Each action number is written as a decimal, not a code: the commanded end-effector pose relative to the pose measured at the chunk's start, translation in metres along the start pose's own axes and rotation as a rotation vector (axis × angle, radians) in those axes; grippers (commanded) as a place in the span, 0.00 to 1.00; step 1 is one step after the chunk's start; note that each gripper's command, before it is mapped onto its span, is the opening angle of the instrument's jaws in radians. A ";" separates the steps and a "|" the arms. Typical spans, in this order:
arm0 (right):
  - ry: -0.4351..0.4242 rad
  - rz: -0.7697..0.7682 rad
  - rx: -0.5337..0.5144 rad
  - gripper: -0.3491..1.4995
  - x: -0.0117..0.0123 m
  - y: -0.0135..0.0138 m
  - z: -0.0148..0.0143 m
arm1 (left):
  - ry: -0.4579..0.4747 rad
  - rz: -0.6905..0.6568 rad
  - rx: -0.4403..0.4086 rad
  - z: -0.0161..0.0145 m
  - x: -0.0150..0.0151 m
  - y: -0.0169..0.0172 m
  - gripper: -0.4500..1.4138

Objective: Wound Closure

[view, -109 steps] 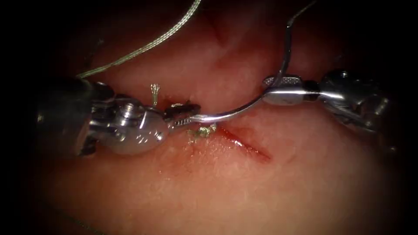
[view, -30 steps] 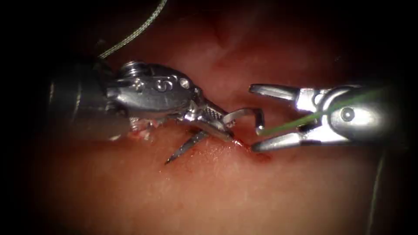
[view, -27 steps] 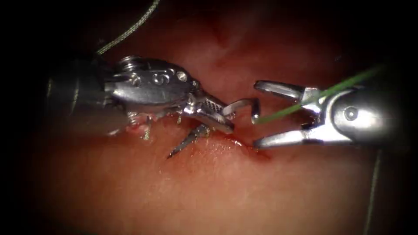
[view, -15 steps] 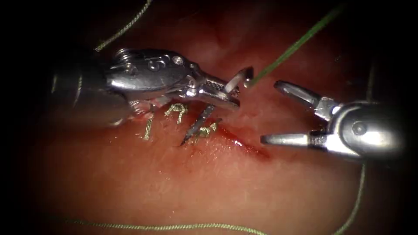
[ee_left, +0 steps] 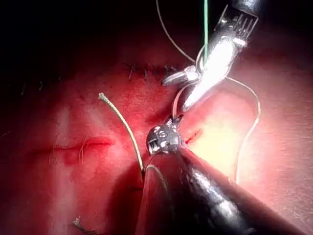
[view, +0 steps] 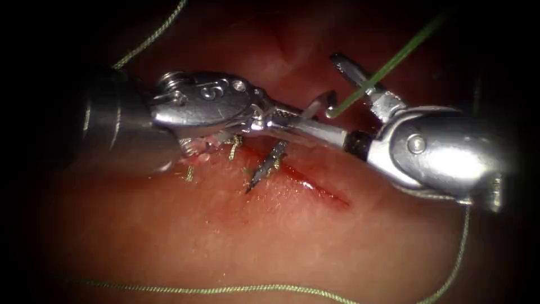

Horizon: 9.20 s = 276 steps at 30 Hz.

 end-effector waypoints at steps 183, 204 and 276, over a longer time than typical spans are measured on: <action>-0.179 0.105 0.268 0.00 -0.0115 -0.0003 0.0004 | -0.404 0.204 0.081 0.0068 -0.0161 0.0002 0.36; -0.160 0.404 0.168 0.00 -0.0136 0.0041 0.0003 | -0.404 0.205 0.083 0.0070 -0.0163 0.0003 0.36; -0.251 0.919 0.315 0.00 -0.0169 0.0020 0.0030 | -0.407 0.204 0.083 0.0070 -0.0162 0.0006 0.36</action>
